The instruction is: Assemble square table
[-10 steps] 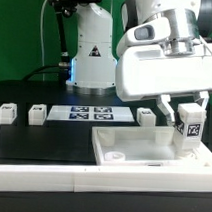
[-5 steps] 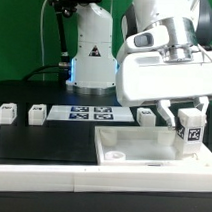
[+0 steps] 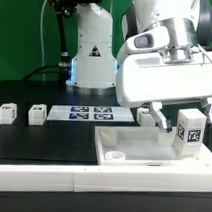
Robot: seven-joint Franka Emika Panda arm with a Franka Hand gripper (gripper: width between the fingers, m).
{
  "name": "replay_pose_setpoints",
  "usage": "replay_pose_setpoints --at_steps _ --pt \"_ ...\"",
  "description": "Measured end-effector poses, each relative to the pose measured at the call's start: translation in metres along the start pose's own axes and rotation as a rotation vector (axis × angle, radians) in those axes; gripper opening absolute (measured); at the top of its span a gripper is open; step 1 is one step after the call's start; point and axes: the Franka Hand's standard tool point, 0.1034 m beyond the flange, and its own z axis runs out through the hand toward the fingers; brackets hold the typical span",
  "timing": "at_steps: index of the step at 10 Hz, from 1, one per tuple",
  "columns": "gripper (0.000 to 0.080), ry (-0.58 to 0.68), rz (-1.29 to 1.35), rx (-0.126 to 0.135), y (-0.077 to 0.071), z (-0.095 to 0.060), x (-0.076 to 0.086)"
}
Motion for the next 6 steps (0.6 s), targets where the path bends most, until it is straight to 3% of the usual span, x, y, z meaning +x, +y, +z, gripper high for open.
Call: replay_pose_setpoints --at_steps 1,4,6 --pt "0.0633 0.000 0.000 0.000 0.000 0.000 0.000" --pt "0.0649 -0.007 -0.002 0.001 0.000 -0.001 0.000" --pt "0.0649 -0.007 -0.013 0.001 0.001 -0.016 0.014"
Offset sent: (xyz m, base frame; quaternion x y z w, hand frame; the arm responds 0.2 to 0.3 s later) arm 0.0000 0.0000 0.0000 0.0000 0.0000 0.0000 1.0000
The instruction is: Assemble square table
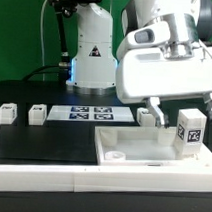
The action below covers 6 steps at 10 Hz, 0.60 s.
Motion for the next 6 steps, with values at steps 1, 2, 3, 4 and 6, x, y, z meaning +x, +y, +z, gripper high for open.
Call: replay_pose_setpoints --at_steps 1,2,3,4,6 --pt "0.0649 -0.021 -0.003 0.005 -0.0015 -0.0056 0.0043" --pt "0.0649 -0.035 -0.003 0.008 -0.0020 -0.0053 0.0028" --pt "0.0649 -0.035 -0.003 0.008 -0.0018 -0.0043 0.0017" --pt "0.0649 -0.050 -0.003 0.010 -0.0019 -0.0034 0.0002" --pt "0.0649 -0.178 0.005 0.029 0.0020 0.0031 -0.0008"
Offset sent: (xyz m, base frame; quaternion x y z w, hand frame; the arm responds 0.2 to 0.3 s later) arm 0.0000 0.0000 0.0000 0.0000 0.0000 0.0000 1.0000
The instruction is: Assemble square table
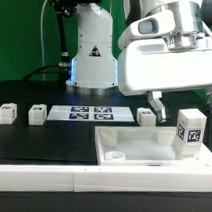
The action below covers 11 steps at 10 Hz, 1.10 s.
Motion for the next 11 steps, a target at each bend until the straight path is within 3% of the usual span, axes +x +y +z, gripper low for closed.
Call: replay_pose_setpoints --at_steps 3,7,11 --pt "0.0649 -0.217 0.016 0.044 -0.0010 -0.0023 0.0087" --pt "0.0649 -0.484 0.018 0.106 -0.0078 -0.0039 0.0035" --pt "0.0649 -0.488 0.025 0.105 -0.0009 0.0021 0.0093"
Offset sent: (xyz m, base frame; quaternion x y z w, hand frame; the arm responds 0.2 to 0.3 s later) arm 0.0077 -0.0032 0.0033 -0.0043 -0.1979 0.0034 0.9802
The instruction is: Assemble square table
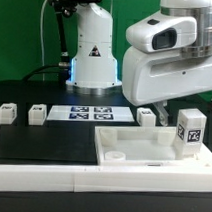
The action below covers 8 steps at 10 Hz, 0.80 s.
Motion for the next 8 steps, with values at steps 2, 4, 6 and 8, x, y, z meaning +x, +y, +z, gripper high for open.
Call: replay_pose_setpoints --at_steps 2,4,6,8 --pt "0.0649 0.014 0.000 -0.003 0.0003 0.0013 0.0019" --pt "0.0649 0.016 0.000 -0.003 0.0003 0.0012 0.0022" --pt "0.0389 0.024 -0.002 -0.004 -0.0011 0.0011 0.0037" --pt "0.0298 0.025 0.000 -0.005 0.0010 0.0006 0.0039"
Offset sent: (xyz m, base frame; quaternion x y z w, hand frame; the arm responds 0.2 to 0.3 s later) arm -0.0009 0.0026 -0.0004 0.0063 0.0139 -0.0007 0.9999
